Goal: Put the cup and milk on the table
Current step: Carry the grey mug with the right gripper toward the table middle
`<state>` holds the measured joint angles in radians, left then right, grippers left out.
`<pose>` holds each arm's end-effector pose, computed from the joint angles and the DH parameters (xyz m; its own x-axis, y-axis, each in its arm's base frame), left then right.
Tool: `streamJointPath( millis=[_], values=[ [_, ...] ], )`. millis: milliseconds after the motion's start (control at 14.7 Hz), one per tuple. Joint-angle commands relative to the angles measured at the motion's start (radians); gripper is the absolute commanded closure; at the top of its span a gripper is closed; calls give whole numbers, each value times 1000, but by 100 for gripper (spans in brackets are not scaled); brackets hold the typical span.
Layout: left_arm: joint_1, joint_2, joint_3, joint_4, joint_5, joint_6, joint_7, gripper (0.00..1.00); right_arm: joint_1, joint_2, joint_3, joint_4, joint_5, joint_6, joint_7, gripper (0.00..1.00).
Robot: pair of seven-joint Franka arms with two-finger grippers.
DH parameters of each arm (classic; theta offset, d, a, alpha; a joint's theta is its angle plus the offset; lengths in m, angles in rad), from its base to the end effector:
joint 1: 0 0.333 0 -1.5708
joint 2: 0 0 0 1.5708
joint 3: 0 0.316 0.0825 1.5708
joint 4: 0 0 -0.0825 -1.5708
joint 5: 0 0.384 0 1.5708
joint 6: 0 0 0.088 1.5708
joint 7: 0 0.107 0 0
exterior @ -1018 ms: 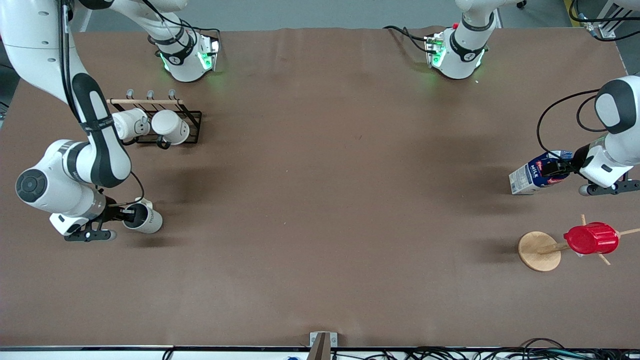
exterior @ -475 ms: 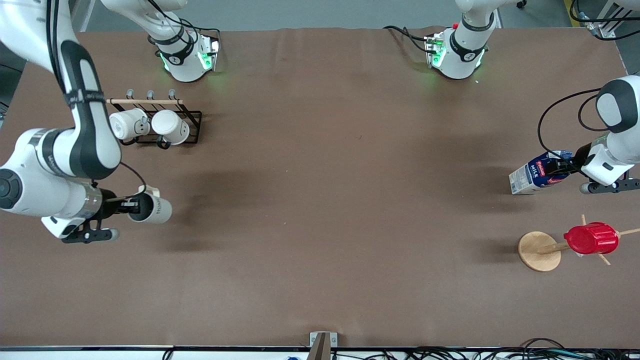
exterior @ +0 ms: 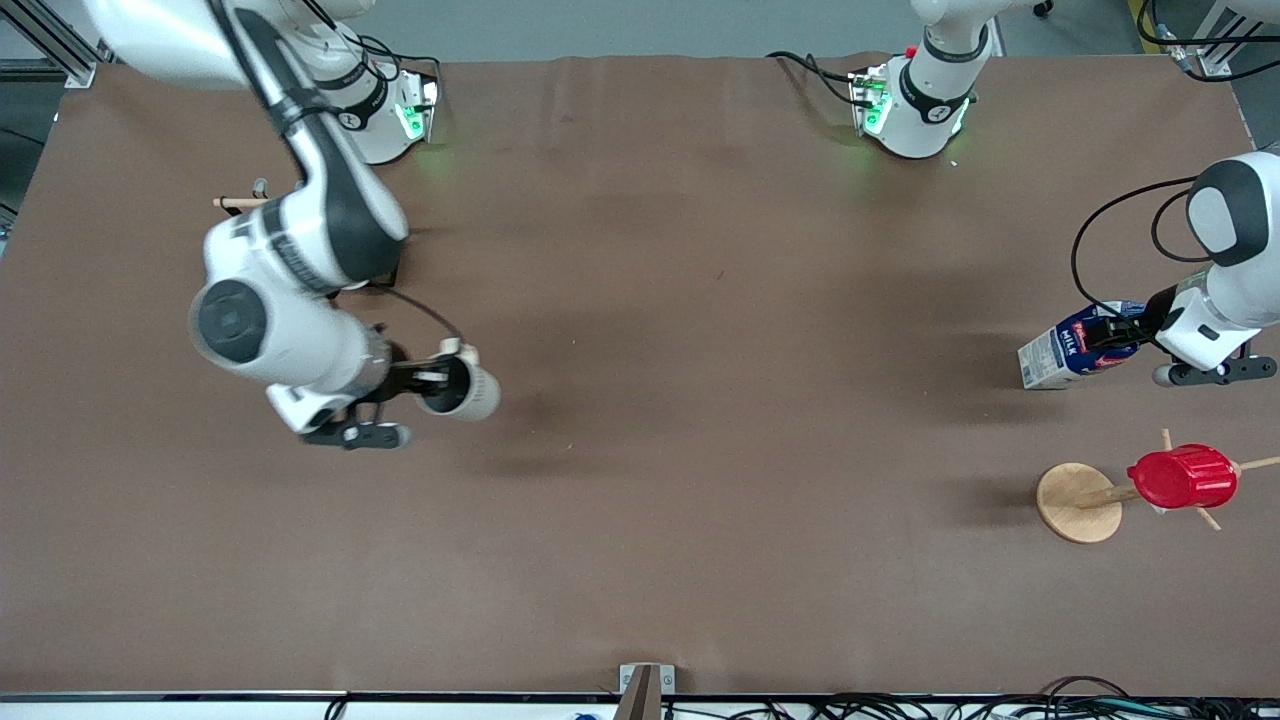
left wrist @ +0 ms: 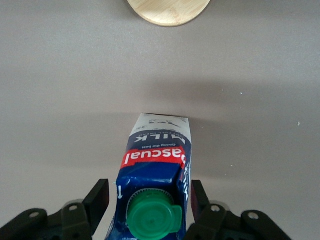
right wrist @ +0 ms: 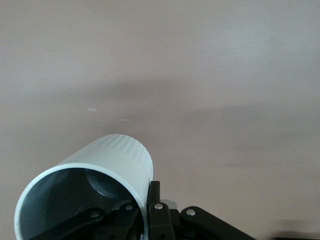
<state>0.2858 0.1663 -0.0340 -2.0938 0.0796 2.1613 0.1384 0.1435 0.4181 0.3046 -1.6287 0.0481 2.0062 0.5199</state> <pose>0.5411 0.1428 0.3354 0.9920 0.0678 -0.1064 0.0637 -0.9971 -0.0415 0.6084 0.2700 0.3866 0.9886 -0.1084 -0.1044 -0.1216 -0.9841 -0.1297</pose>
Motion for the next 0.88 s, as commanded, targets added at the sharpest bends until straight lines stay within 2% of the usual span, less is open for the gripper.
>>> streamJointPath(
  millis=[0,136,271,543,679,814],
  values=[
    [6,-25,-9,-22,0,17,15,34,60,46,73,-13,-98,107,238,100],
    [3,-27,-10,-17,0,17,15,68,114,99,99,-13,-192,161,375,100],
    [-2,-28,-21,0,0,12,18,85,149,145,125,-8,-238,204,466,100],
    [-2,-30,-75,64,0,0,21,98,221,217,129,-5,-310,244,590,100],
    [-2,-34,-119,107,0,0,15,99,243,240,131,-5,-367,246,632,99],
    [-3,-34,-180,156,0,-17,-17,100,248,251,133,-5,-372,261,632,98]
  ],
)
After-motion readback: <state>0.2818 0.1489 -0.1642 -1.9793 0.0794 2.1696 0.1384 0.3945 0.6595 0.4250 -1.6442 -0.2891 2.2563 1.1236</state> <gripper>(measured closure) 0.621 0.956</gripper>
